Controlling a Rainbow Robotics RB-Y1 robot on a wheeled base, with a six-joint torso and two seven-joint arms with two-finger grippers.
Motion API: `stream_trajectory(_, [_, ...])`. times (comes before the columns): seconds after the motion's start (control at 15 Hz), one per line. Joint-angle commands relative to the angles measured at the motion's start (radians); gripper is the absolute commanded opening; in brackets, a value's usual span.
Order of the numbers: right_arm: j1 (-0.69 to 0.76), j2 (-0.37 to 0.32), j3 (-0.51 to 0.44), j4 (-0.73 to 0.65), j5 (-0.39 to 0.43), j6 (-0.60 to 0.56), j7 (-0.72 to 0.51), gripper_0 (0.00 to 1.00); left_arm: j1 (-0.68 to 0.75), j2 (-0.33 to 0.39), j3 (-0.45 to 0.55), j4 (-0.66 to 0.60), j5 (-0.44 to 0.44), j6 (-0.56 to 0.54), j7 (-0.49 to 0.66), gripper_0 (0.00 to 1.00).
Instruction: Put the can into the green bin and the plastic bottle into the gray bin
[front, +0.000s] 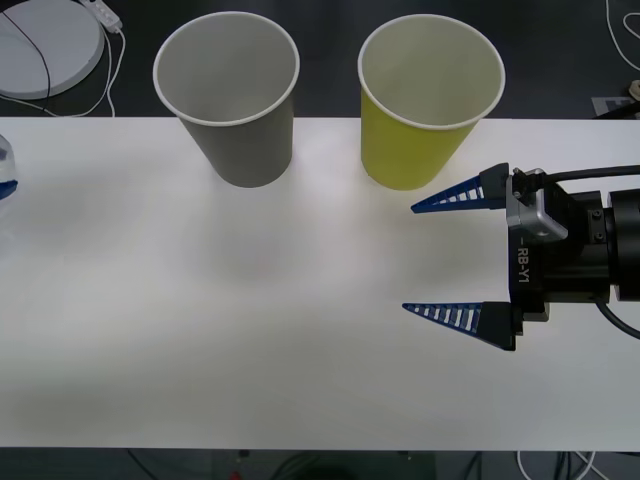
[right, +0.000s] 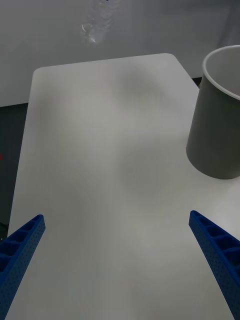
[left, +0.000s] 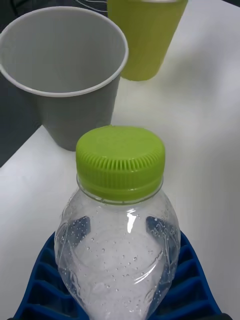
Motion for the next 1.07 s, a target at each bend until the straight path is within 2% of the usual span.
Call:
stream_trajectory(0.07, [0.0, 0.0, 0.0, 0.0, 0.0, 0.0, 0.0, 1.0, -0.09, 0.024, -0.065, 0.054, -0.008, 0.0, 0.018, 0.0])
stream_trajectory(0.4, [0.0, 0.0, 0.0, 0.0, 0.0, 0.0, 0.0, 1.0, -0.244, 0.044, -0.137, 0.096, -0.086, -0.031, 0.098, 0.0])
stream_trajectory(0.67, [0.0, 0.0, 0.0, 0.0, 0.0, 0.0, 0.0, 1.0, -0.385, 0.044, -0.15, 0.059, -0.224, -0.132, 0.25, 0.0])
stream_trajectory(1.07, [0.0, 0.0, 0.0, 0.0, 0.0, 0.0, 0.0, 1.0, -0.63, 0.046, -0.363, 0.126, -0.262, -0.145, 0.297, 0.0])
